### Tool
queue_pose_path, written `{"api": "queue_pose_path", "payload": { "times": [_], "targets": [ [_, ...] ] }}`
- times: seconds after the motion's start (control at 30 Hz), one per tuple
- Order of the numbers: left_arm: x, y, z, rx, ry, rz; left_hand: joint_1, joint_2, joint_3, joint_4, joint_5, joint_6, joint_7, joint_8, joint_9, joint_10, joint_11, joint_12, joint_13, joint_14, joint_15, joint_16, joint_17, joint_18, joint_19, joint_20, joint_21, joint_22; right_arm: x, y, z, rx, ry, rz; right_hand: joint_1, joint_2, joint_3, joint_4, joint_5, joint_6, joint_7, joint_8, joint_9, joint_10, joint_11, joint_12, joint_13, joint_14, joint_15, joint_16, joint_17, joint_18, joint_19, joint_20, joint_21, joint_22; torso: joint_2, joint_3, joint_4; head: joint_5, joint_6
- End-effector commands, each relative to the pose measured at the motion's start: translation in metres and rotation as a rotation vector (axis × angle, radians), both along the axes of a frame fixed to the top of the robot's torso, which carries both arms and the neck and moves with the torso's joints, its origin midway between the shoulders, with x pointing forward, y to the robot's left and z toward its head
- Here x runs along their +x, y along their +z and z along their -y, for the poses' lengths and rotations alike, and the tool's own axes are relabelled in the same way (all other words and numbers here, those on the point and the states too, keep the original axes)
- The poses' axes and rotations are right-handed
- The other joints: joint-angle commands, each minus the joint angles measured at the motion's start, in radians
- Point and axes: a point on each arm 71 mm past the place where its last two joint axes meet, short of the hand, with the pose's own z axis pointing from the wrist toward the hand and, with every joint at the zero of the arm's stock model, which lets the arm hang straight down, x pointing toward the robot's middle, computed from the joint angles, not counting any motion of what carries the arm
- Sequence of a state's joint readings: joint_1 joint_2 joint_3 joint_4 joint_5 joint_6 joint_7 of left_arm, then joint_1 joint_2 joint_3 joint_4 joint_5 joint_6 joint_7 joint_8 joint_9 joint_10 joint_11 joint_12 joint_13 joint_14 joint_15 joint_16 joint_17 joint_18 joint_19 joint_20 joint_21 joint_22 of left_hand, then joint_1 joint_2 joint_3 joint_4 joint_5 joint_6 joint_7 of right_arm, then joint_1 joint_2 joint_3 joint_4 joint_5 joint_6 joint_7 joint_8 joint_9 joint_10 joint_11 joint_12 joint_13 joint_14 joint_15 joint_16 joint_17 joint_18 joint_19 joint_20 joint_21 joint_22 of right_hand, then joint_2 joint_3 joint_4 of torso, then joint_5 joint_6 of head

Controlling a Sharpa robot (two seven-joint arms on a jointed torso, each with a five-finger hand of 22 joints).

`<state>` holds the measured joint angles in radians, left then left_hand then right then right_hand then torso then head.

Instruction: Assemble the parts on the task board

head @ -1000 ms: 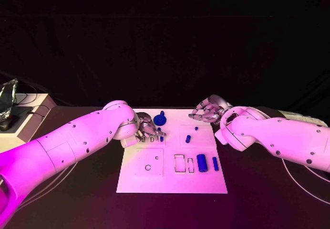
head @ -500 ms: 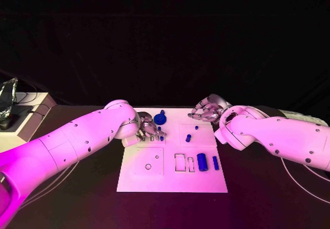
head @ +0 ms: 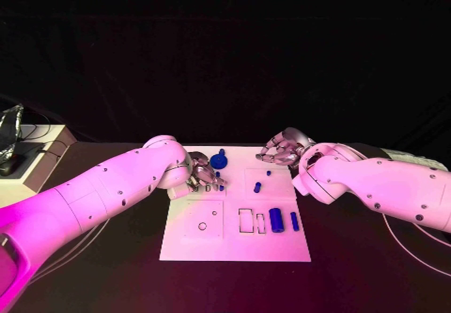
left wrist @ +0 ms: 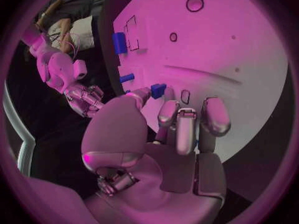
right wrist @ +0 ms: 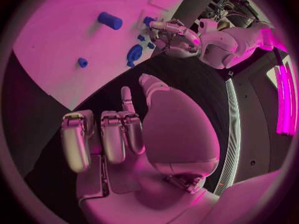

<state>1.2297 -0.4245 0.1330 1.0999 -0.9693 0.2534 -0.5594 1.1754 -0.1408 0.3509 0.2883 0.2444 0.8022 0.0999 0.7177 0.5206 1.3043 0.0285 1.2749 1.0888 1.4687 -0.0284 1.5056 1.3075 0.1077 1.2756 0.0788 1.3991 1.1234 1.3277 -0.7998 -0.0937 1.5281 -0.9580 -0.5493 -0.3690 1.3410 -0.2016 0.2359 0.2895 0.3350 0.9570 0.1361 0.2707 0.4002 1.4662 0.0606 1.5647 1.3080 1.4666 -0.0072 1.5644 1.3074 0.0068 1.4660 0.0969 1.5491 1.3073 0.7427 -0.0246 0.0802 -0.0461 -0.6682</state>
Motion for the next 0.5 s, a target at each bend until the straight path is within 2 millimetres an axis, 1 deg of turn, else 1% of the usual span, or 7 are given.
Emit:
{"api": "queue_pose_path", "payload": {
  "times": [0.03, 0.33, 0.4, 0.43, 0.47, 0.5],
  "targets": [
    [-0.0008, 0.0001, 0.0032, -0.023, -0.018, -0.012, 0.013, -0.003, 0.007, 0.001, -0.006, -0.007, -0.004, 0.006, 0.001, 0.000, -0.007, 0.002, -0.001, 0.035, -0.007, 0.003, 0.072, -0.016, 0.000, -0.003, 0.006, -0.001, -0.0003, 0.0000, -0.0019, -0.014, 0.016, -0.002, -0.010, 0.001, -0.006, 0.000, -0.005, -0.007, -0.001, 0.003, 0.001, 0.097, -0.005, -0.002, 0.256, 0.093, -0.008, -0.007, 0.216, 0.001, 0.091, -0.008, -0.007, 0.242, 0.000, -0.0001, 0.0011, 0.000, -0.003],
    [-0.0008, -0.0005, 0.0023, -0.024, -0.020, -0.016, 0.017, -0.007, 0.010, 0.000, -0.007, -0.008, -0.004, 0.007, 0.003, 0.000, -0.006, 0.002, -0.001, 0.035, -0.007, 0.003, 0.072, -0.016, 0.000, -0.003, 0.006, -0.001, -0.0001, -0.0003, -0.0022, -0.015, 0.018, -0.005, -0.010, 0.001, -0.006, 0.000, -0.005, -0.007, -0.001, 0.003, 0.001, 0.097, -0.005, -0.002, 0.256, 0.093, -0.008, -0.007, 0.216, 0.001, 0.091, -0.008, -0.007, 0.242, 0.000, -0.0006, 0.0029, 0.002, -0.005],
    [-0.0009, -0.0007, 0.0021, -0.023, -0.023, -0.018, 0.029, -0.006, 0.025, -0.001, -0.005, -0.009, -0.005, 0.009, 0.006, 0.000, -0.007, 0.002, 0.000, 0.035, -0.007, 0.003, 0.073, -0.016, -0.001, -0.004, 0.007, 0.001, -0.0001, -0.0003, -0.0023, -0.015, 0.018, -0.005, -0.010, 0.001, -0.006, 0.000, -0.005, -0.007, -0.001, 0.003, 0.001, 0.097, -0.005, -0.002, 0.256, 0.093, -0.008, -0.007, 0.216, 0.001, 0.091, -0.008, -0.007, 0.242, 0.001, -0.0006, 0.0034, 0.002, -0.005],
    [-0.0011, -0.0007, 0.0020, -0.022, -0.025, -0.019, 0.053, -0.008, 0.065, -0.001, -0.003, -0.011, -0.006, 0.011, 0.011, -0.001, -0.009, 0.003, 0.000, 0.036, -0.009, 0.004, 0.075, -0.016, -0.002, -0.005, 0.008, 0.002, -0.0001, -0.0003, -0.0023, -0.016, 0.018, -0.005, -0.010, 0.001, -0.006, 0.000, -0.005, -0.007, -0.001, 0.003, 0.001, 0.097, -0.005, -0.002, 0.256, 0.093, -0.008, -0.007, 0.216, 0.001, 0.091, -0.008, -0.007, 0.242, 0.000, -0.0006, 0.0033, 0.003, -0.006],
    [-0.0012, -0.0008, 0.0020, -0.022, -0.027, -0.020, 0.063, -0.010, 0.085, -0.001, -0.002, -0.012, -0.007, 0.011, 0.012, -0.002, -0.010, 0.002, -0.001, 0.036, -0.010, 0.004, 0.076, -0.016, -0.002, -0.005, 0.009, 0.003, 0.0000, -0.0003, -0.0023, -0.016, 0.018, -0.006, -0.010, 0.001, -0.006, 0.000, -0.005, -0.007, -0.001, 0.003, 0.001, 0.097, -0.005, -0.002, 0.256, 0.093, -0.008, -0.007, 0.216, 0.001, 0.091, -0.008, -0.007, 0.242, 0.000, -0.0006, 0.0033, 0.003, -0.006],
    [-0.0013, -0.0008, 0.0020, -0.022, -0.029, -0.021, 0.084, -0.019, 0.138, -0.004, -0.004, -0.013, -0.007, 0.012, 0.016, -0.003, -0.011, 0.002, -0.002, 0.035, -0.012, 0.004, 0.075, -0.016, -0.005, -0.006, 0.009, 0.003, 0.0000, -0.0003, -0.0023, -0.016, 0.018, -0.006, -0.010, 0.001, -0.006, 0.000, -0.005, -0.007, -0.001, 0.003, 0.001, 0.097, -0.005, -0.002, 0.256, 0.093, -0.008, -0.007, 0.216, 0.001, 0.091, -0.008, -0.007, 0.242, 0.000, -0.0006, 0.0033, 0.003, -0.006]
  ]
}}
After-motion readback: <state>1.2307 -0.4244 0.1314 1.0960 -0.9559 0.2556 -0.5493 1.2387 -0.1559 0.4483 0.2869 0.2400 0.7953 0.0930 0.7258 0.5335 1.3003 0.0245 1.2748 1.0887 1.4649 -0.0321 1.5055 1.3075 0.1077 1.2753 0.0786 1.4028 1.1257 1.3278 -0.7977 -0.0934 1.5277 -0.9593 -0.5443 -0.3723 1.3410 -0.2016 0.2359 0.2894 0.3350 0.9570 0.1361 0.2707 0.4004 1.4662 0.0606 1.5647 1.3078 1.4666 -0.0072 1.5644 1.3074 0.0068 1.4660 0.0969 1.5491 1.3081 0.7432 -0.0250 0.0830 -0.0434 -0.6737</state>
